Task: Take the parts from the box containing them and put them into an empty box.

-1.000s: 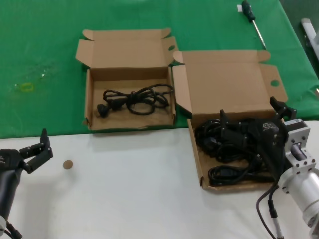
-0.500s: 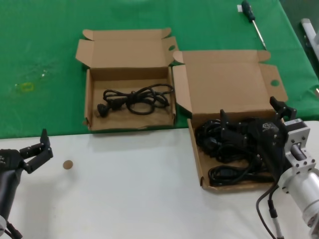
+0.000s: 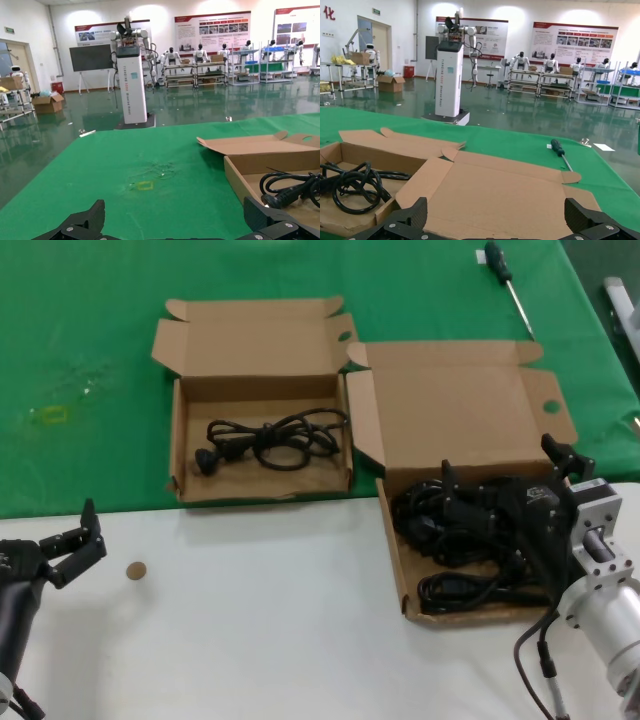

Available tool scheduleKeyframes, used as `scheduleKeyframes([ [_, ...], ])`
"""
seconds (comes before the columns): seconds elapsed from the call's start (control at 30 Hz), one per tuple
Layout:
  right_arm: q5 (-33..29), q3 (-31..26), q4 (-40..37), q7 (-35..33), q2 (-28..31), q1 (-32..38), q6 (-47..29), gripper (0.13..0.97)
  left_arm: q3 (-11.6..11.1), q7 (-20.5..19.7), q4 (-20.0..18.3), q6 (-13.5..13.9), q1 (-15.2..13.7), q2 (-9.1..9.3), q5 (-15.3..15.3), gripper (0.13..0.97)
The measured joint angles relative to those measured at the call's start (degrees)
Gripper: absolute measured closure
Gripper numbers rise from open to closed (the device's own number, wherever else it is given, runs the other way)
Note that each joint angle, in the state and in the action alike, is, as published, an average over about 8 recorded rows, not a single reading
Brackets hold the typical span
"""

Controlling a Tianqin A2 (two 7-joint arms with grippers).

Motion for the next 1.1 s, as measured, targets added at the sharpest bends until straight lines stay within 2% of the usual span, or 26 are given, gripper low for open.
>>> scheduleKeyframes([
  [1.1,0.00,0.00,0.00,0.00,0.00,0.00,0.00,0.129,0.00,0.00,0.00,0.00,0.00,0.00,0.00,0.132],
])
